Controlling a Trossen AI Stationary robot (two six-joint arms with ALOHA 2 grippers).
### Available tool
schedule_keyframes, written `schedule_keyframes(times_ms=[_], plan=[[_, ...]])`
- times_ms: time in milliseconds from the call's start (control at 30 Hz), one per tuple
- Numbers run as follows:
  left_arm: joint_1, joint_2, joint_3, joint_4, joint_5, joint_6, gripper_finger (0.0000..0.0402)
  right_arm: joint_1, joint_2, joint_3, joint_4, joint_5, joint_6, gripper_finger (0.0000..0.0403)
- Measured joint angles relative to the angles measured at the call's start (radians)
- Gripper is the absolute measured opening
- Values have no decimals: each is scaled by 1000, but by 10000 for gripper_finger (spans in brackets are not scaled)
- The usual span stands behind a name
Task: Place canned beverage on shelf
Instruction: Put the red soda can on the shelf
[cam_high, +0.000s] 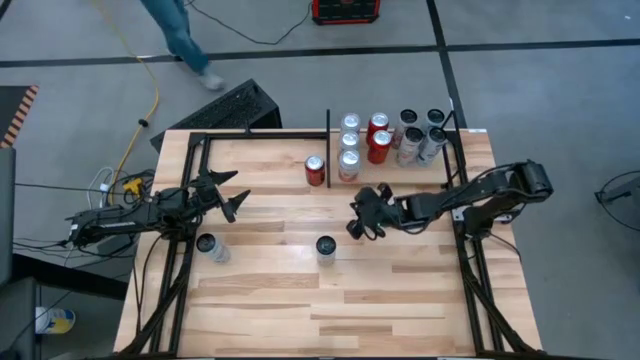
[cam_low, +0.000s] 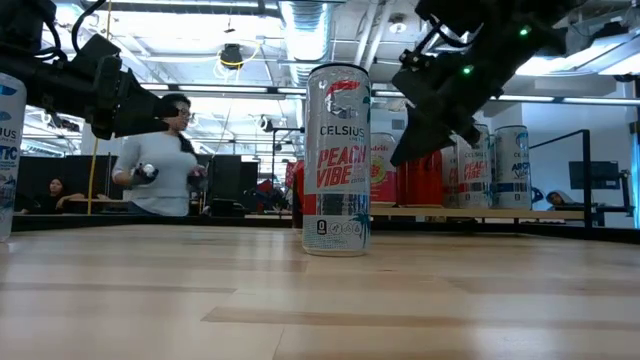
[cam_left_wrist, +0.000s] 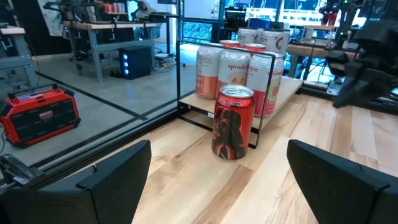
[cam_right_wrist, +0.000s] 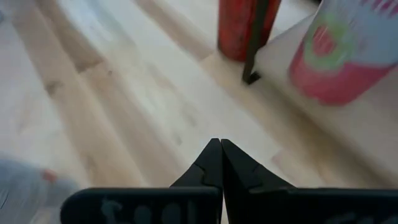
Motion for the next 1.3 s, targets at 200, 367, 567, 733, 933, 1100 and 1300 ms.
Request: schedule_keyframes(times_ms=[200, 367, 567, 733, 933, 1100, 1300], plan=[[0, 0, 0, 0, 0, 0, 361, -64, 0, 0, 59, 2, -65, 20], [0, 0, 0, 0, 0, 0, 361, -78, 0, -19, 94, -18, -86, 20], [0, 0, 0, 0, 0, 0, 361, -86, 0, -80, 213, -42, -97, 20], [0, 0, 0, 0, 0, 0, 361, -88, 0, -87, 254, -47, -125, 21], [0, 0, 0, 0, 0, 0, 361, -121, 0, -88, 248, -50, -128, 21], [0, 0, 0, 0, 0, 0, 361, -146, 0, -88, 251, -86, -131, 21], [0, 0, 0, 0, 0, 0, 361, -158, 0, -88, 260, -117, -143, 21]])
